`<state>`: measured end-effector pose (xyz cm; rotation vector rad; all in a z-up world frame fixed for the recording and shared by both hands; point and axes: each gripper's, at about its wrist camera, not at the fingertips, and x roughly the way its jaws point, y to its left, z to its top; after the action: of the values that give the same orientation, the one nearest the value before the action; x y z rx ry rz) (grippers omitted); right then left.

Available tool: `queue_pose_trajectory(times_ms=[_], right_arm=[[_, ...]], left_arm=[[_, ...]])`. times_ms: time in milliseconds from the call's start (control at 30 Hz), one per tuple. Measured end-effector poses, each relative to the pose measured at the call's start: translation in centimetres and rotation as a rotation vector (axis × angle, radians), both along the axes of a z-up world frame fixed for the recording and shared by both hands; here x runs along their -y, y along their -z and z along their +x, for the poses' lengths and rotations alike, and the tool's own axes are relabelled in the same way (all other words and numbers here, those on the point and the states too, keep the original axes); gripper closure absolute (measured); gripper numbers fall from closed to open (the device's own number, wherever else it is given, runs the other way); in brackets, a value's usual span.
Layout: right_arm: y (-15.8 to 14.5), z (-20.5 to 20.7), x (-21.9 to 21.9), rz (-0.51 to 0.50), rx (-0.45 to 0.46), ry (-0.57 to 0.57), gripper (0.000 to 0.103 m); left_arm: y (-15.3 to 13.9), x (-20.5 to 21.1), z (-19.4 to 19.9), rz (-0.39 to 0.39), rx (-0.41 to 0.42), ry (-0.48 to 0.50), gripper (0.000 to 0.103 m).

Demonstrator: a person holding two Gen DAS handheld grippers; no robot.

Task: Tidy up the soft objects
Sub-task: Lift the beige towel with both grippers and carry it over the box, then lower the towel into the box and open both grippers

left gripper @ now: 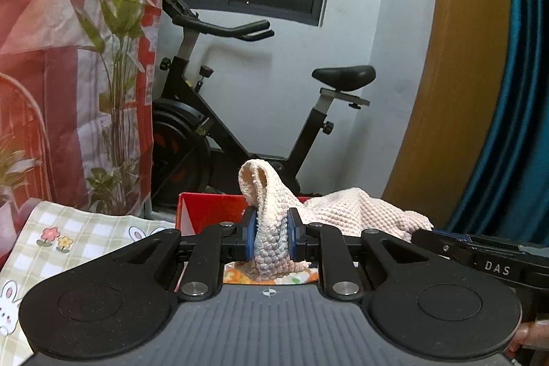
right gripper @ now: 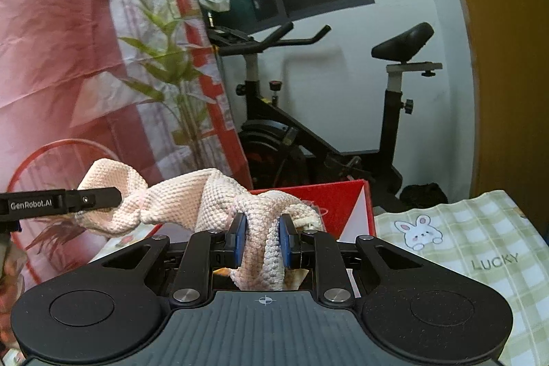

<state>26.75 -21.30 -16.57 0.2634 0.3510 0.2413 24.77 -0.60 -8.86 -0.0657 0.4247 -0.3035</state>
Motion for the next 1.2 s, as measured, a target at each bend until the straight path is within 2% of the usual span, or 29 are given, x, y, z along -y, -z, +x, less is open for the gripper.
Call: queue_pose_trajectory(times_ms=[200,400,567,700,767,833,1033,1200], right_arm=[[1.5,5.2,-0.7,-0.001,-0.08,0.011,0.084],[3.9,9.5,-1.3,0.056,-0.213,0.031,0.084],[5.1,11.5,-2.0,0.022,-0.252,0.054,0.083],[5.4,11.9,-2.1,0.012,-0.231,0.045,0.071],[5.2,11.9,-2.4,0.004,-0.219,0.03,0.068],[5.0,11.5,-2.7,-0.012,-0.207,0.027,0.068],[3.9,9.6,-3.1,-0.047,-0.169,0.011,0.068],[3.1,7.2,-3.0,-0.076,-0.144,0.006,0.068]], left_arm=[[2.0,0.5,4.5,-0.006,-0.085,-0.022,0.084],[4.3,0.2,8.4,-0.03,-0.183,-0.044,0.084],[5.8,0.4,10.0,-0.019,-0.223,-0.033,0.083],[6.5,0.7,10.6,-0.018,-0.23,0.018,0.077],[6.5,1.0,10.5,-0.003,-0.233,0.041,0.057],[6.5,1.1,10.2,0.012,-0.219,0.039,0.048],[5.3,0.8,9.0,0.017,-0.2,0.057,0.048],[4.3,0.4,6.3,0.017,-0.185,0.067,0.048]])
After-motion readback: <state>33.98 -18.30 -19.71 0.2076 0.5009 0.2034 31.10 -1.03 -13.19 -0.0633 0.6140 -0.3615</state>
